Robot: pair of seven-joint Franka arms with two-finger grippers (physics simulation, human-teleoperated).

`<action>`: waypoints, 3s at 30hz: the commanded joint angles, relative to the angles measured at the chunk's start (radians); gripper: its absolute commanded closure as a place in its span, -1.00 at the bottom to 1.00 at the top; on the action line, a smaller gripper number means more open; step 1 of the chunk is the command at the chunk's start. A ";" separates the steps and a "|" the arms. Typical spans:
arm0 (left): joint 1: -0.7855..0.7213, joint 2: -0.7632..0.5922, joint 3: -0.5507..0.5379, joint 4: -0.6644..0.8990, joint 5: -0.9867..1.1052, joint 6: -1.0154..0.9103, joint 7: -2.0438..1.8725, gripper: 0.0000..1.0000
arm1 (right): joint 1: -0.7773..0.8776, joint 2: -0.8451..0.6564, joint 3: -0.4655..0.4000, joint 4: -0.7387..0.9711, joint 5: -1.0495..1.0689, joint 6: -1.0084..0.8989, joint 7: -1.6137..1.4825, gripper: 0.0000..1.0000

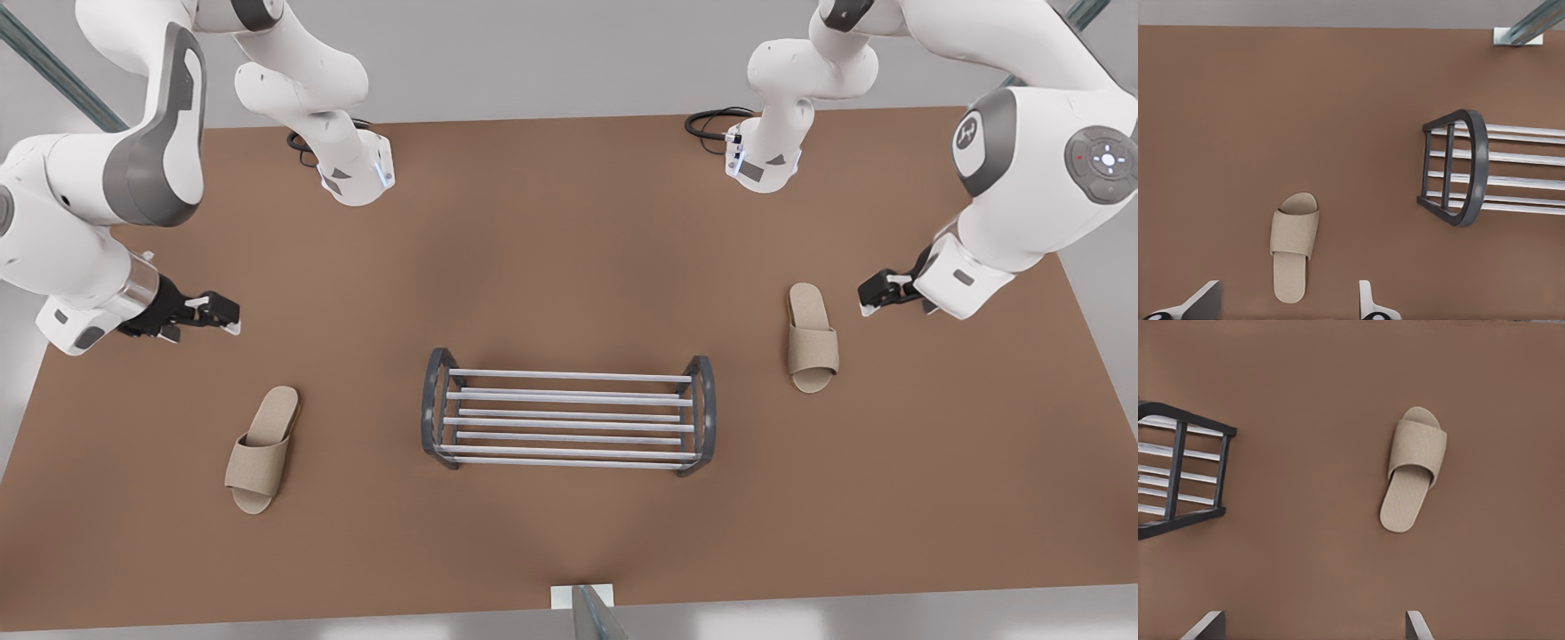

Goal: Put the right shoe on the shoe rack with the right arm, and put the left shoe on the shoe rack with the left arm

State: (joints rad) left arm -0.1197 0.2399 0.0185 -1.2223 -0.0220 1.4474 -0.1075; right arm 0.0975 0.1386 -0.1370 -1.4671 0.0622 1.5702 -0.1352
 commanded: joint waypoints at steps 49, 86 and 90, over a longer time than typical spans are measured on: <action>-0.018 -0.062 0.594 -1.614 -2.096 0.372 2.028 -1.00 | -0.114 0.317 0.100 -0.892 -3.015 0.510 1.695 -1.00; -0.024 0.108 0.399 -1.431 -2.291 0.479 1.634 -1.00 | -0.079 0.498 0.002 -0.613 -3.115 0.636 1.703 -0.85; -0.026 0.136 0.393 -1.398 -2.293 0.492 1.635 -1.00 | -0.068 0.519 -0.016 -0.585 -3.115 0.634 1.704 -0.52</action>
State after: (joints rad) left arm -0.1446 0.3691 0.4118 -2.6285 -2.3124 1.9148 1.6140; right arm 0.0283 0.6562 -0.1518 -2.0554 -2.8973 2.1934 1.5179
